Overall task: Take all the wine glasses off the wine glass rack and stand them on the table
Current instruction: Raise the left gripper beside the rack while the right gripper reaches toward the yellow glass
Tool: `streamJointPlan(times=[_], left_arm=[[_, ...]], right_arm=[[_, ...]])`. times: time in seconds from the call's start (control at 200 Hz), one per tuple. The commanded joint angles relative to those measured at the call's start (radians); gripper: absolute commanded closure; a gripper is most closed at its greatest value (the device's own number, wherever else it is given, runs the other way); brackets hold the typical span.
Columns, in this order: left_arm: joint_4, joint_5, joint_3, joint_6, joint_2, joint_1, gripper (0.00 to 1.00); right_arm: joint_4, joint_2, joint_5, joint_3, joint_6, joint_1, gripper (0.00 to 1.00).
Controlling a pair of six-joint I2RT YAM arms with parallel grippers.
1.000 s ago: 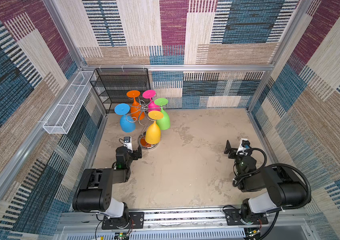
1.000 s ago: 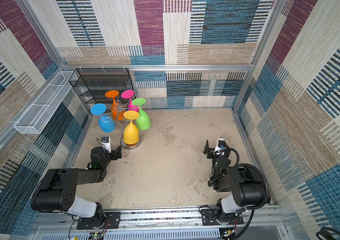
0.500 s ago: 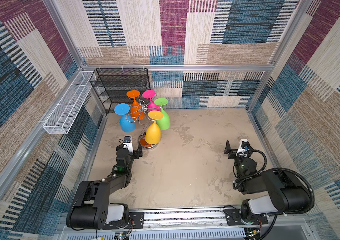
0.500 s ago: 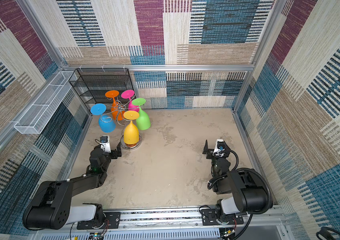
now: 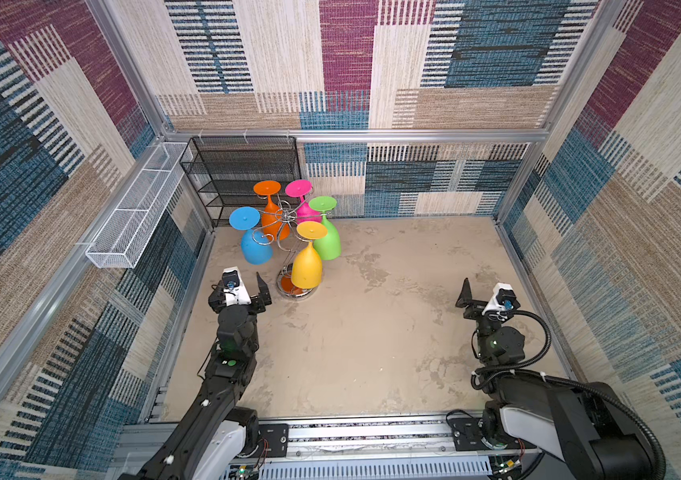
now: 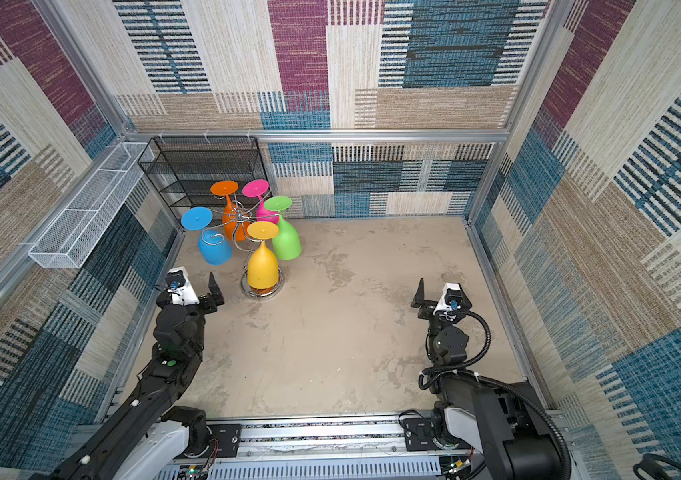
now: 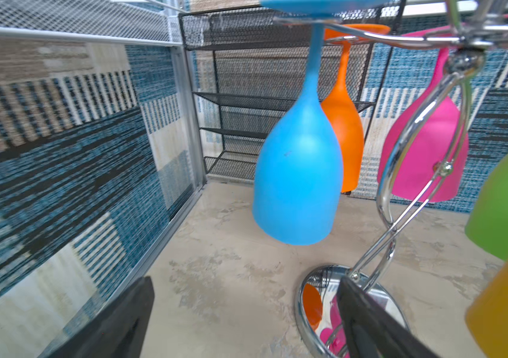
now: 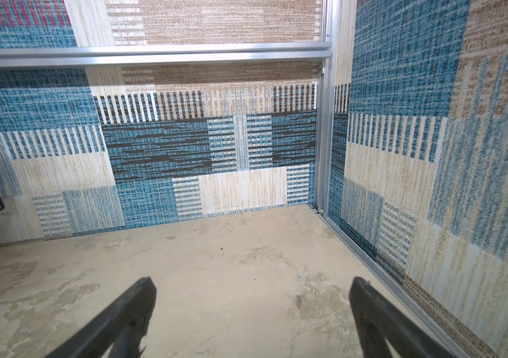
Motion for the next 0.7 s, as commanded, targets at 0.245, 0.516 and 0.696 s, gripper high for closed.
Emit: streamJointPlan(times=[0.245,0.516,0.696], left_arm=[[-0.483,0.048,0.205,-0.202,-0.154,0.0,0.06],[-0.709,0.255,0.504,-0.207,-0.095,0.0,0.03],[-0.764,0.386,0.768,-0.153,0.026,0.0,0.01]], right_arm=[[-0.367,-0.225,0.076,0.202,0.014,0.148,0.01],[-0.625,-0.183,0.083,0.481,0.081,0.331,0.03],[-0.836,-0.052,0.022,0.736,0.221,0.435,0.03]])
